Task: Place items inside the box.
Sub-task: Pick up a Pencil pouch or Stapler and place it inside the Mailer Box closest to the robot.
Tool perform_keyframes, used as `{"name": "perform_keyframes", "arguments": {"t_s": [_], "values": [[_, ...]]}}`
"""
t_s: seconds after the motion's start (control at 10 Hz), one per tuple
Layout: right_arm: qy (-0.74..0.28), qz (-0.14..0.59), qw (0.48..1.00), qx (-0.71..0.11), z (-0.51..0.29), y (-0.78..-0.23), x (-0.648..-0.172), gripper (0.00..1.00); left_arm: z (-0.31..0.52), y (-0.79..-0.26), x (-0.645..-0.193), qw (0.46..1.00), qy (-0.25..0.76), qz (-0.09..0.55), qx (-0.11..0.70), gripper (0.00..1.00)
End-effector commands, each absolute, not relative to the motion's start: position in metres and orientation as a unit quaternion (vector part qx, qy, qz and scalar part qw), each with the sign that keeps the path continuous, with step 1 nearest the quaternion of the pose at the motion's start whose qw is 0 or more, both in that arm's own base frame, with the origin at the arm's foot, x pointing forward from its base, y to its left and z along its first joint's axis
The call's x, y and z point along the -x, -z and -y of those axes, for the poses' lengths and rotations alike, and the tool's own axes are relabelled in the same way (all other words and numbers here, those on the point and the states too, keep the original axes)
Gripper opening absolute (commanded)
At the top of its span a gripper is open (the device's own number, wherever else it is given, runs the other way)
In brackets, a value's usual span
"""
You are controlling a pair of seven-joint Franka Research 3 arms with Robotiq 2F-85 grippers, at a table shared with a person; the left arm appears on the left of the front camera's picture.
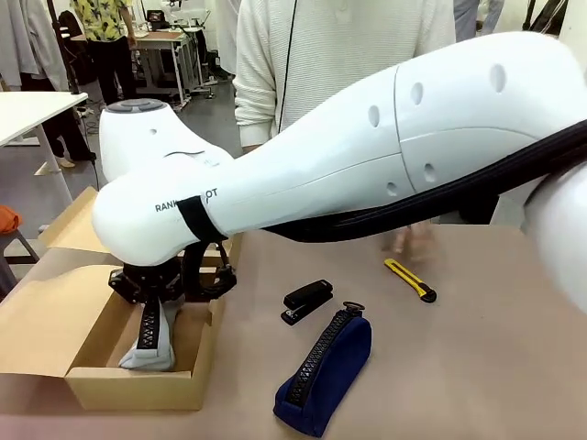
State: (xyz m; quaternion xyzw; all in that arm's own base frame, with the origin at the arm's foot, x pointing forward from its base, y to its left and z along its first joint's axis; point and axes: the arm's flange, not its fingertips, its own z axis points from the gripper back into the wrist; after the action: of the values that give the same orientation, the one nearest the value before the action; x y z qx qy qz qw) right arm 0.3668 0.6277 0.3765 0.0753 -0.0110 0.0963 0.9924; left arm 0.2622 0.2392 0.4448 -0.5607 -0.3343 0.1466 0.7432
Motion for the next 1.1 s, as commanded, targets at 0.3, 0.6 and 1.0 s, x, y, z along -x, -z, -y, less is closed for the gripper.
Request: {"name": "perform_keyframes", "arguments": {"t_s": [0.3,0.6,1.0], "values": [[-0.089,-0.017,0.991,-0.102,-0.6398,-0.3653,-0.3697,0.14,-0.2384,-0.4467,-0.2628,0.736,-0.140,0.345,0.565,1.00],[-0.089,-0.019,0.990,-0.103,-0.6373,-0.3647,-0.3716,1.00,-0.2384,-0.4467,-0.2628,0.736,-0.140,0.345,0.565,1.00],[-0.096,-0.026,0.989,-0.112,-0.6363,-0.3652,-0.3709,1.00,-0.2384,-0.4467,-0.2628,0.736,-0.140,0.345,0.565,1.00]]}}
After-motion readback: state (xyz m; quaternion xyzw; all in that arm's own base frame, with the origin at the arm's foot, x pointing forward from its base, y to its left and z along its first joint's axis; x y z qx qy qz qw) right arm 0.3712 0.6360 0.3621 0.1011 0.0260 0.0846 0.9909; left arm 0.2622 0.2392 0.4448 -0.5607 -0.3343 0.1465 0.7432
